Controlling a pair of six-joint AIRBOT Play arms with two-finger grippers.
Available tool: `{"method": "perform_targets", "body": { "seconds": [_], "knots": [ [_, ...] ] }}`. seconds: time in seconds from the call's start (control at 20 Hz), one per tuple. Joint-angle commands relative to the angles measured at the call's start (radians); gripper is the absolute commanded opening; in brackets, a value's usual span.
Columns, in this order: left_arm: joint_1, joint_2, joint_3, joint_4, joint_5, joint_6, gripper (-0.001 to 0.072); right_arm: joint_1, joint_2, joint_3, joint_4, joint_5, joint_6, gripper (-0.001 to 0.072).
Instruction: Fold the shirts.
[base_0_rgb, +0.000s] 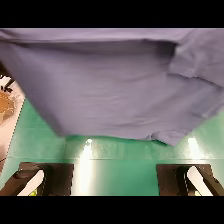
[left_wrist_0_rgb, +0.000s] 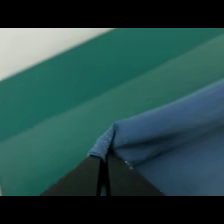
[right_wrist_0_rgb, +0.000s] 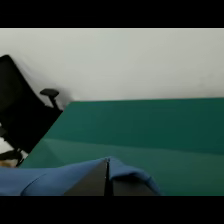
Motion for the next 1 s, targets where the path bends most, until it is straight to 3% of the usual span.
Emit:
{"method": "perform_targets", "body": {
  "seconds": [0.0, 0.25, 0.7, 0.95],
  "knots": [
    [0.000, -0.148, 0.000, -0.043, -0.024, -0.019, 0.0021, 0.193, -0.166, 0.000, -0.117, 0.021, -0.028, 0.0014],
    [-0.098, -0.283, -0.120, -0.054, 0.051, 0.013, 0.0020, 0.425, -0.367, 0.000, -0.378, -0.048, -0.026, 0.0014],
    [-0.148, -0.431, -0.251, 0.021, 0.550, 0.038, 0.0022, 0.408, -0.648, 0.000, -0.383, -0.232, -0.087, 0.0014],
    [-0.148, -0.564, -0.251, 0.023, 0.657, 0.038, 0.0022, 0.373, -0.732, 0.001, -0.383, -0.348, -0.093, 0.0015]
  ]
}}
